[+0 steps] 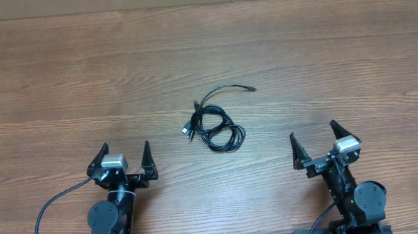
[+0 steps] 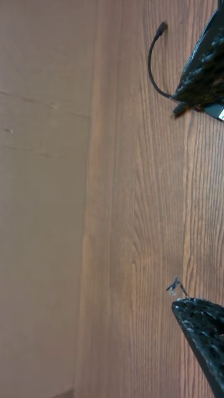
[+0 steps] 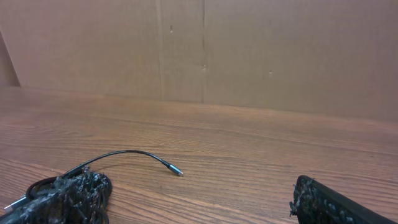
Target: Untangle cables
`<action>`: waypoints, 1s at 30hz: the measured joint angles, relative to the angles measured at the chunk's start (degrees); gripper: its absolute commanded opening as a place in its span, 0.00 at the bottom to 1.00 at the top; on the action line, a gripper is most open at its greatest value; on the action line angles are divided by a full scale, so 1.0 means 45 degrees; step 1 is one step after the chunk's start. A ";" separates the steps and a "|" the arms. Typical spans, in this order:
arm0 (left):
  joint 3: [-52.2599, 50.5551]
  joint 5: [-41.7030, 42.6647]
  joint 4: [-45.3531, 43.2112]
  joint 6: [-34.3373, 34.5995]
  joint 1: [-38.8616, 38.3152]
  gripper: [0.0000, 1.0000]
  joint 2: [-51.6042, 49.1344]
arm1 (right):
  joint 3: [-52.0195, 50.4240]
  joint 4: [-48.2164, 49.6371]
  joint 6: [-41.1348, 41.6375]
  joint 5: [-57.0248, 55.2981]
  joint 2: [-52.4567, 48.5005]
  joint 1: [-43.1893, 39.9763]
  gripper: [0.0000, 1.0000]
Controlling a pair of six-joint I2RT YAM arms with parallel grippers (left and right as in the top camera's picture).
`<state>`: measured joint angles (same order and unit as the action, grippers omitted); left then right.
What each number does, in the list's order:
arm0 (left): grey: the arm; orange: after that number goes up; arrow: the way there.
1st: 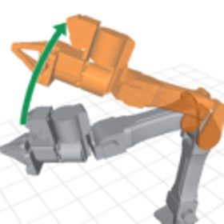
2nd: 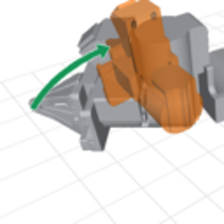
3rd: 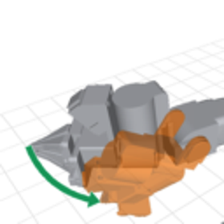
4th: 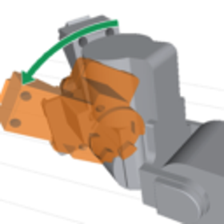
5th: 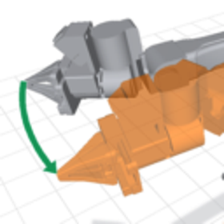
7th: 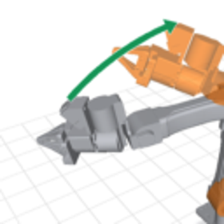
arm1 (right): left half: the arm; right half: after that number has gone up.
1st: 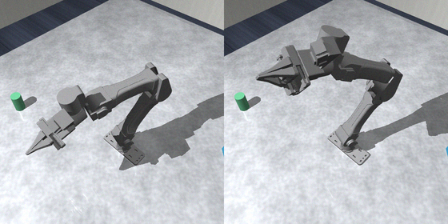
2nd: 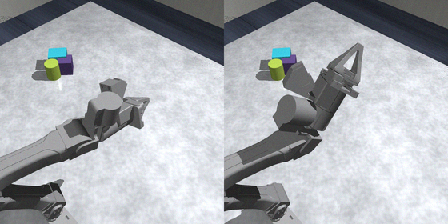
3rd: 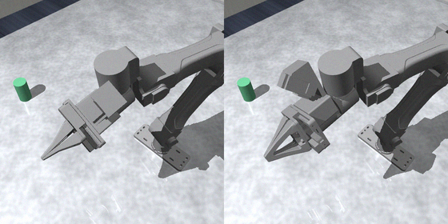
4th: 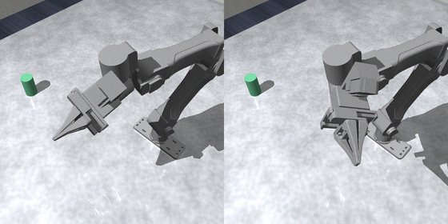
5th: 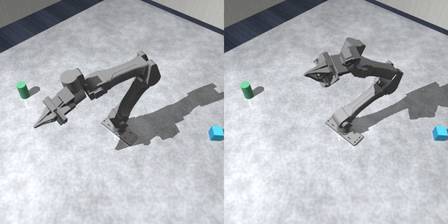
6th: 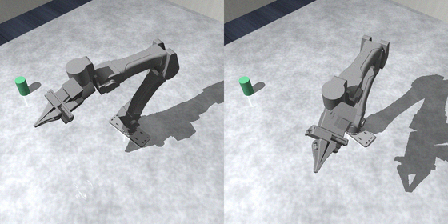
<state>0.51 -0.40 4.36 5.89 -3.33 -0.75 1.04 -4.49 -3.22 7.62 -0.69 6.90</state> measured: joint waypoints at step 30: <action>0.6028 0.1243 1.0030 -0.0029 0.0000 1.00 -0.0364 | 0.0000 0.0000 0.0000 0.0000 0.0000 0.0000 1.00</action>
<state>27.64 5.19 49.50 5.76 -3.33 -2.39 1.04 -4.49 -3.22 7.62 -0.69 6.90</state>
